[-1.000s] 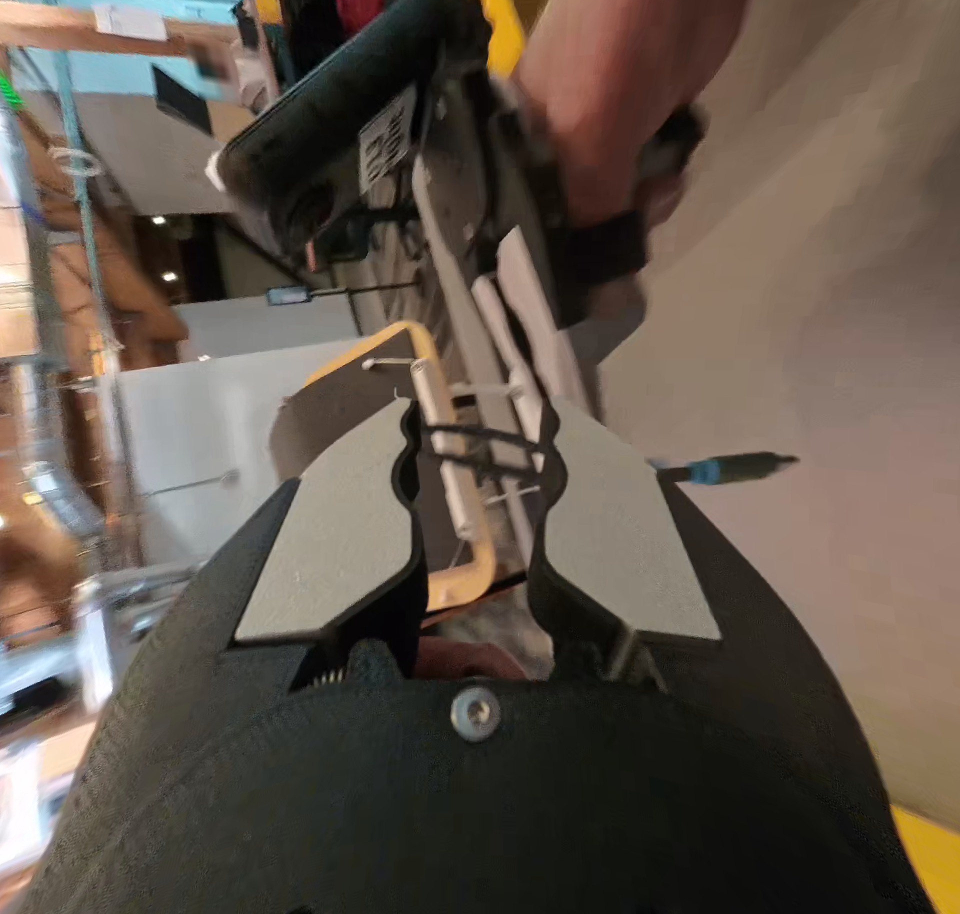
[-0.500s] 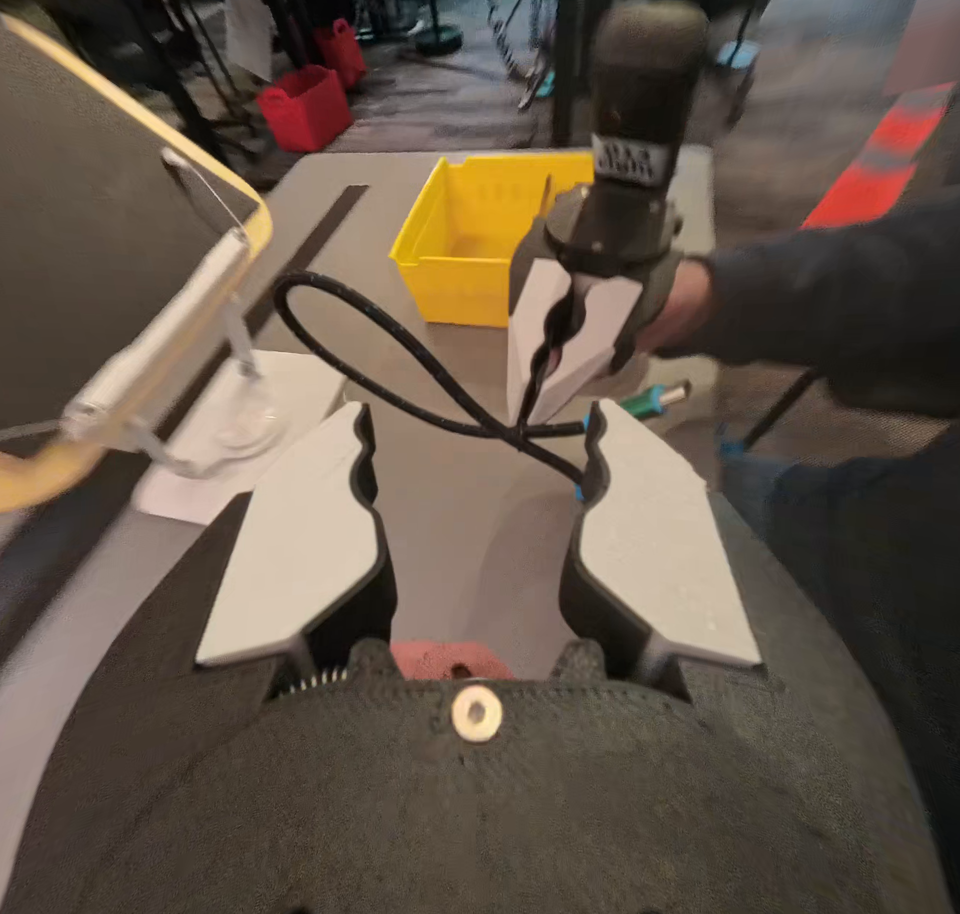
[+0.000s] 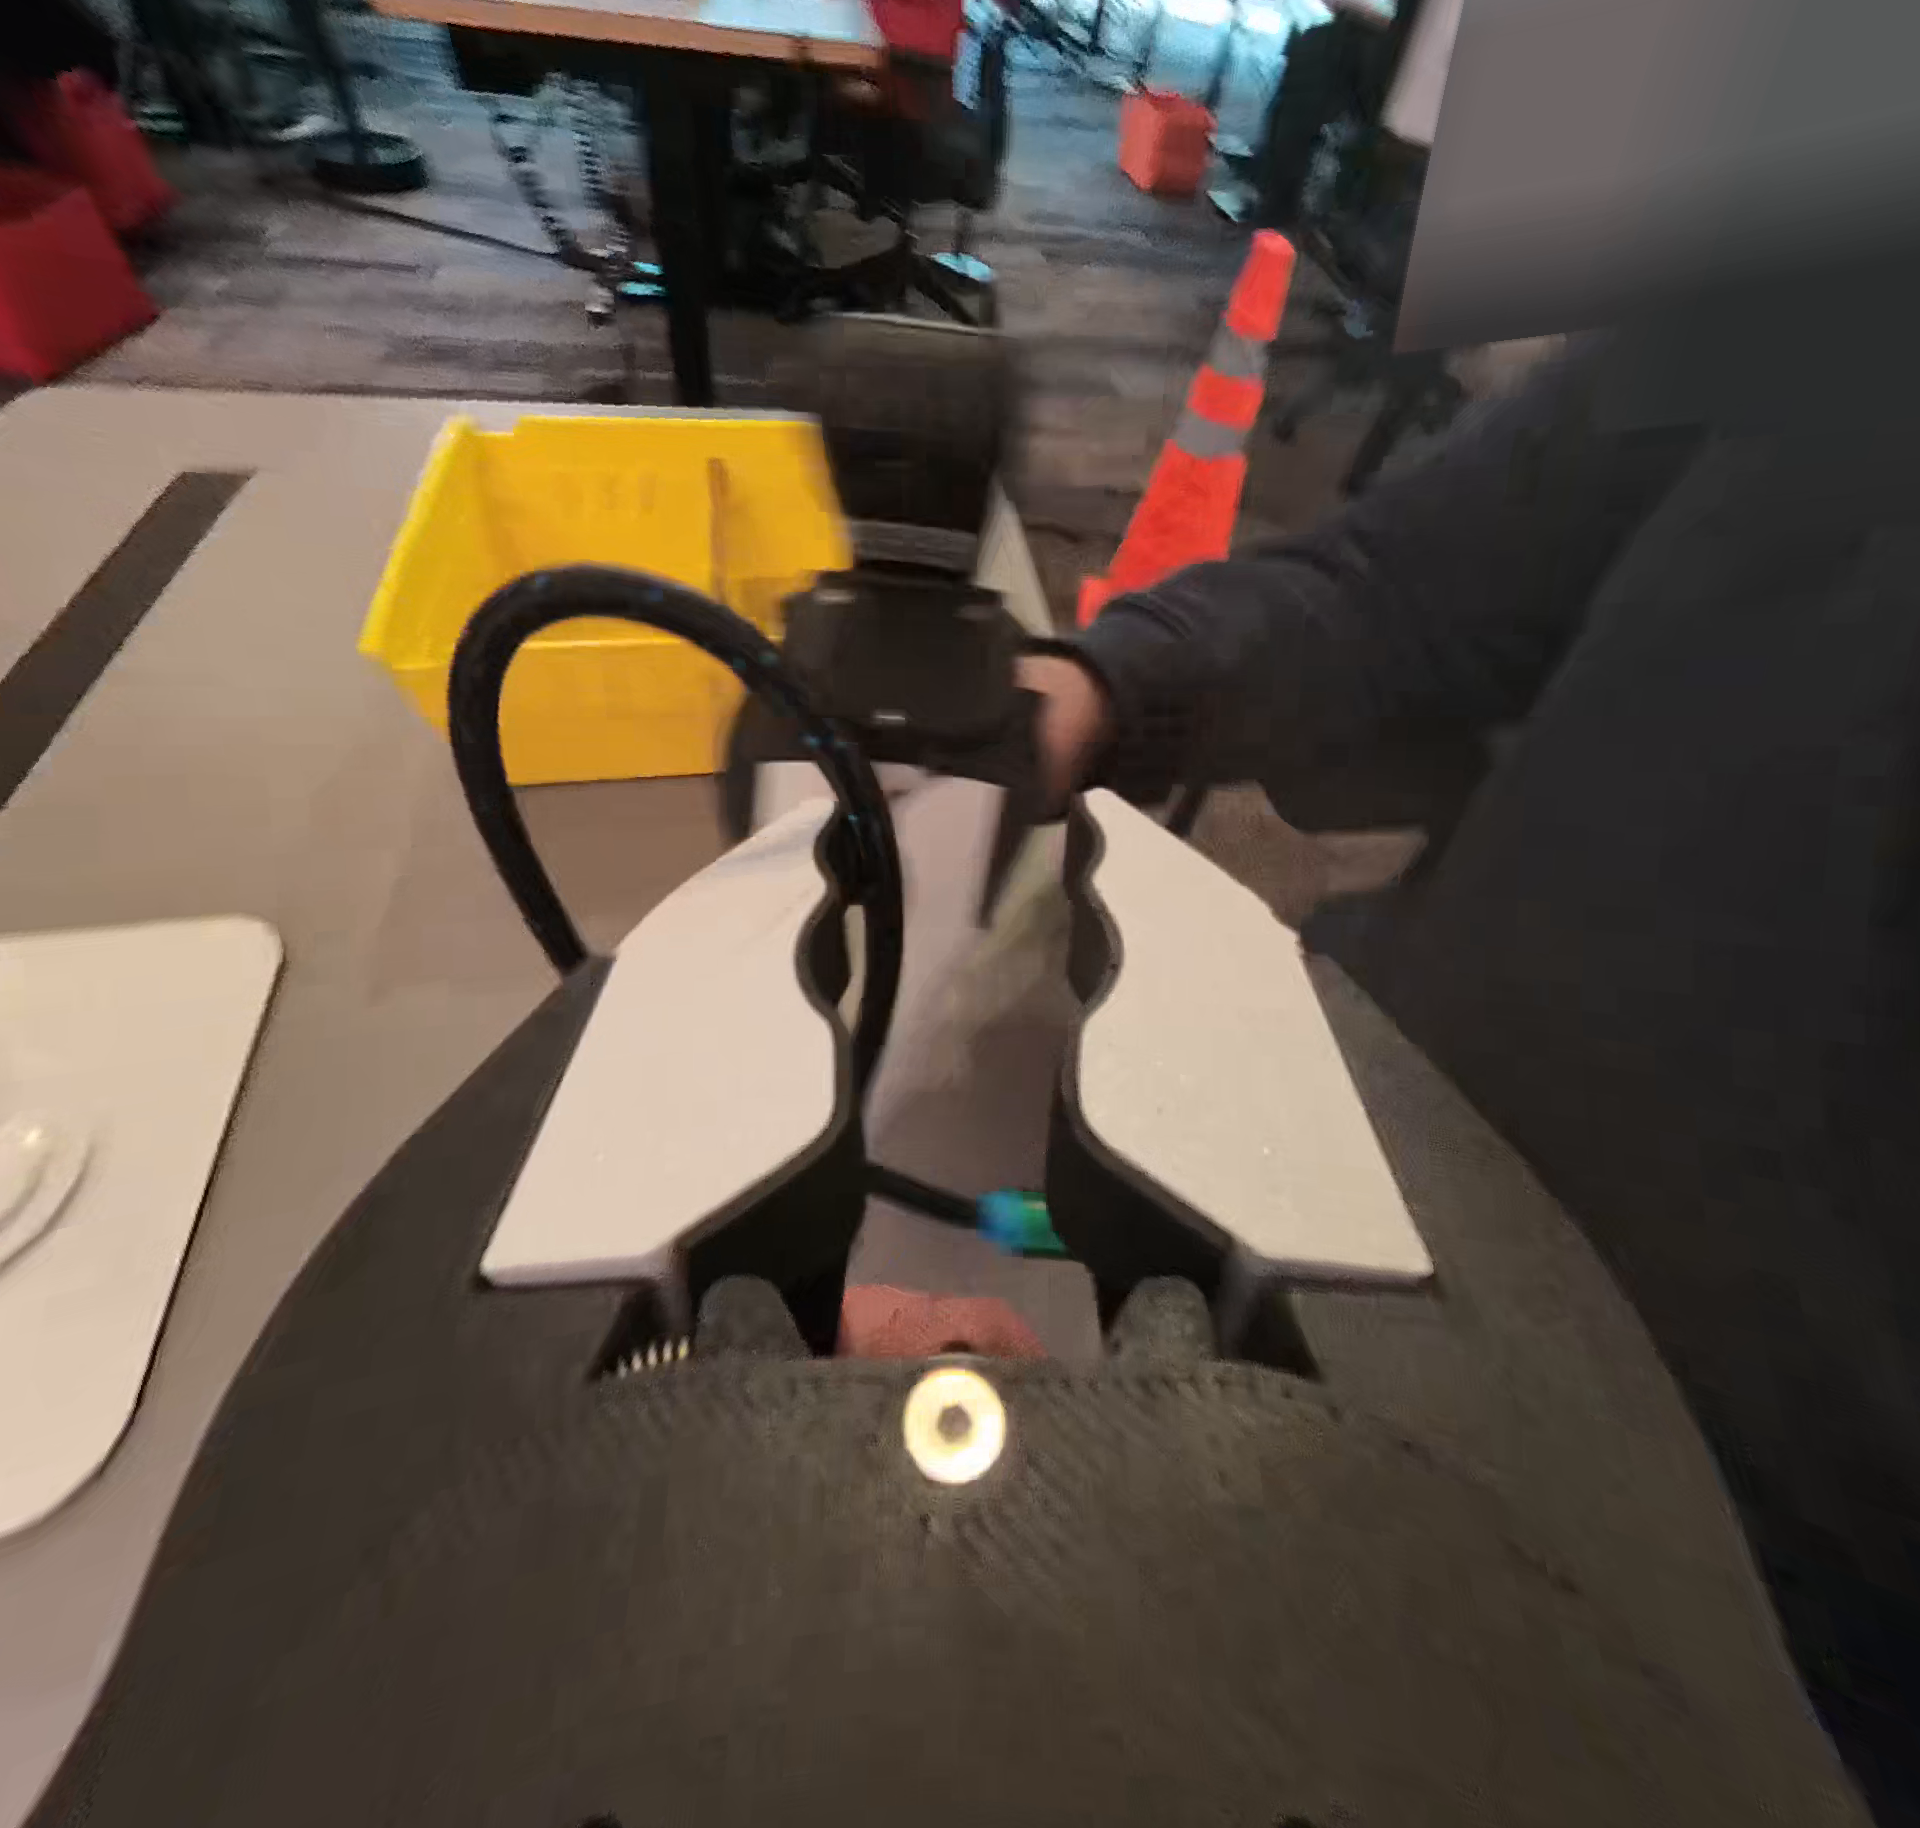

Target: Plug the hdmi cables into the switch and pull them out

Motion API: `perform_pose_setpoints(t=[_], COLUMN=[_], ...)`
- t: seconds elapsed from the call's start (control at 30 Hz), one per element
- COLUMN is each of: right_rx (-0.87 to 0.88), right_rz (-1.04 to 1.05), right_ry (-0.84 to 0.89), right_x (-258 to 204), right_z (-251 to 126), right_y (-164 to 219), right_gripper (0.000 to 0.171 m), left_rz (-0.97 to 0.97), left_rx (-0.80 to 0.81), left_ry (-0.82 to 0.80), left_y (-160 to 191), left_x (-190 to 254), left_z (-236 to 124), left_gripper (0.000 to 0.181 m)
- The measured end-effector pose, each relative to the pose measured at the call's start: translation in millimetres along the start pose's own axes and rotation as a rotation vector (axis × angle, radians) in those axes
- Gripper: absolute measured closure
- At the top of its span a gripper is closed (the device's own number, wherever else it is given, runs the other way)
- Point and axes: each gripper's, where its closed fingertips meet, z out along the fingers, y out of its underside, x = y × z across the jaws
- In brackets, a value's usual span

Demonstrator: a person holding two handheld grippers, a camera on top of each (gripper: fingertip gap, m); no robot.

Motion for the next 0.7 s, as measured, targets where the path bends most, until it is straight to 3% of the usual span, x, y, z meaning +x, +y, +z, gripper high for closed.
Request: perform_pose_setpoints(t=[0.1,0.23,0.43,0.57,0.7], right_rx=[0.081,0.234,0.366,0.337,0.285], right_rz=[0.092,0.189,0.139,0.052,0.011], right_ry=[0.019,0.006,-0.162,-0.273,-0.332], right_x=[14,21,-12,-43,-57], right_z=[-12,-29,-45,-46,-42], right_y=[-10,-31,-63,-68,-61], right_gripper=[0.171,0.171,0.171,0.171,0.171], left_rz=[0.135,0.127,0.073,-0.023,-0.027], left_rx=[-0.15,-0.351,-0.608,-0.473,-0.356], left_ry=[0.082,0.187,0.04,-0.046,-0.206], left_y=[15,72,158,146,110], left_x=[49,90,48,5,-41], left_z=[6,20,27,16,-7], left_gripper=[0.148,0.142,0.128,0.129,0.133])
